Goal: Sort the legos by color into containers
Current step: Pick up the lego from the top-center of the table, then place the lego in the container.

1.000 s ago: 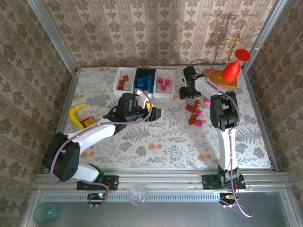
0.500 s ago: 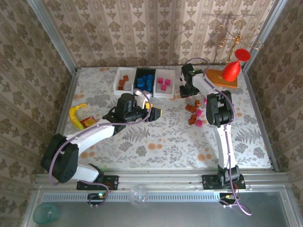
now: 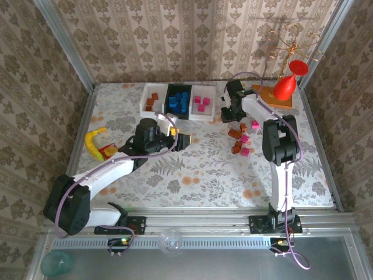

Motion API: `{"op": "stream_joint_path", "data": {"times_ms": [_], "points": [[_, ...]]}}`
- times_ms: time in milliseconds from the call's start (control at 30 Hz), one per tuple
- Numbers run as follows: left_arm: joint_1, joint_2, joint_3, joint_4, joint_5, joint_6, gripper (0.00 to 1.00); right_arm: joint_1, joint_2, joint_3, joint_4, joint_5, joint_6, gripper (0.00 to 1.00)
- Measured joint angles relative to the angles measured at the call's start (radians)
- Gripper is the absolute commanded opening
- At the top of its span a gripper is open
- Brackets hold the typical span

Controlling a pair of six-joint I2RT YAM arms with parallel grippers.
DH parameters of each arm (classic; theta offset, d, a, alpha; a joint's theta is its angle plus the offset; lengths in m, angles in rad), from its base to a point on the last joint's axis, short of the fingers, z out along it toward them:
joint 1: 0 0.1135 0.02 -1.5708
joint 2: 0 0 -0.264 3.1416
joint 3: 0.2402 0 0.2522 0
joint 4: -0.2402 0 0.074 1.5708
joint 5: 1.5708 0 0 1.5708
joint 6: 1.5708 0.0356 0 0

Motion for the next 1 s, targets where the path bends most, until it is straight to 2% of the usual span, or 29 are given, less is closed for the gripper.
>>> {"op": "stream_joint_path", "data": {"times_ms": [133,267,500,633,733,900,1000], "points": [[0.022,-0.018,-0.011,0.000,-0.005,0.000,0.77,0.068,-0.074,0.021,0.108,-0.023,0.036,0.35],[0.024,-0.038,-0.021,-0.001,-0.007,0.000,0.77,0.119,-0.035,0.111,0.174,-0.022,0.071,0.35],[0.024,-0.051,-0.024,-0.003,-0.006,-0.001,0.77,0.134,0.174,0.338,0.225,-0.013,0.140,0.36],[0.024,-0.074,-0.033,-0.012,-0.007,-0.001,0.77,0.135,0.314,0.491,0.211,-0.005,0.172,0.41],[0.024,-0.093,-0.037,-0.023,-0.007,-0.001,0.77,0.135,0.382,0.569,0.182,0.008,0.189,0.48],[0.024,-0.116,-0.042,-0.027,-0.008,0.000,0.77,0.135,0.394,0.594,0.143,0.015,0.197,0.57],[0.029,-0.120,-0.043,-0.027,-0.008,0.000,0.77,0.135,0.346,0.526,0.153,0.016,0.195,0.60]]}}
